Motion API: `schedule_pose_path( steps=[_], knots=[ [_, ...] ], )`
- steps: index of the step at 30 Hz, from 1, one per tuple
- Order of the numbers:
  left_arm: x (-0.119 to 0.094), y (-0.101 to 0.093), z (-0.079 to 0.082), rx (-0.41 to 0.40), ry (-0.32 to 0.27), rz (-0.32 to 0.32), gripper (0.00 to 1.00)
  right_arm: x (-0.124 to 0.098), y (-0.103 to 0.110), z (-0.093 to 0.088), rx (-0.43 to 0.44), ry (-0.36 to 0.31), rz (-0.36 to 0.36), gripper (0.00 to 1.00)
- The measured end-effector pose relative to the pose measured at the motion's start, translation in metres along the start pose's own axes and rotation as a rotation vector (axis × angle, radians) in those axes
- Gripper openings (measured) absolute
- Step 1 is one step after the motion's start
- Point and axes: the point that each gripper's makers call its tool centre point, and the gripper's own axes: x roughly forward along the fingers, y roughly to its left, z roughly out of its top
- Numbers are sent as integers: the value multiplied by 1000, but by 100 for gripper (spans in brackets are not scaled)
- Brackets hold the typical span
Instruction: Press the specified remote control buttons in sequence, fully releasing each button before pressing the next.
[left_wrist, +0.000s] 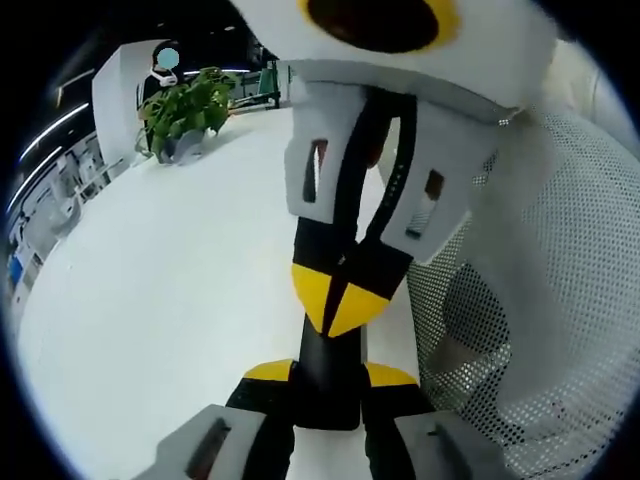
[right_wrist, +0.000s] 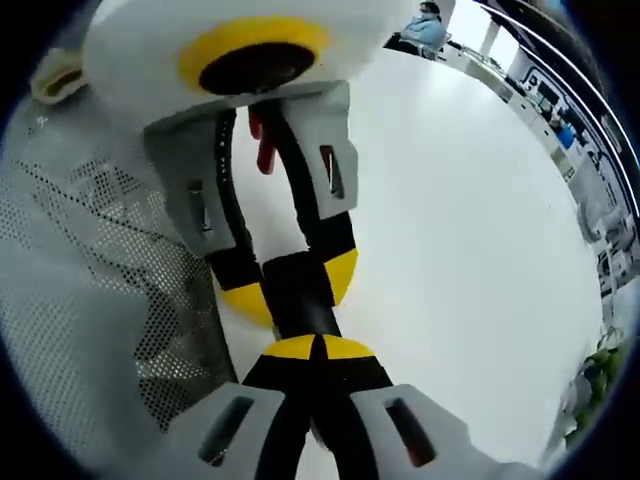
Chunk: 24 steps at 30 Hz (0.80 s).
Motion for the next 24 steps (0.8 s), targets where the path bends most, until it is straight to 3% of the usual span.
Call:
schedule_pose_path(
  steps=[2,4,6,7,10,19,21,24],
  knots=[
    [0,0,0,2,2,0,25,-1,1,1,-63,-75,43,0],
    [0,0,0,2,1,1,25,-2,0,1,15,-172,96,0],
    [0,0,0,4,1,0,25,-4,0,-1,20,-222,118,0],
    [0,0,0,5,1,0,25,-5,1,-2,-25,-238,115,1],
    [0,0,0,5,-1,-1,25,-8,1,-9,-72,-210,90,11],
    [0,0,0,6,-3,0,25,-11,2,-21,-117,-184,105,22],
    [0,0,0,6,-3,1,25,-9,-4,-28,-203,-157,58,23],
    [0,0,0,6,-2,2,25,-7,-5,-34,-168,-133,64,25]
  ],
)
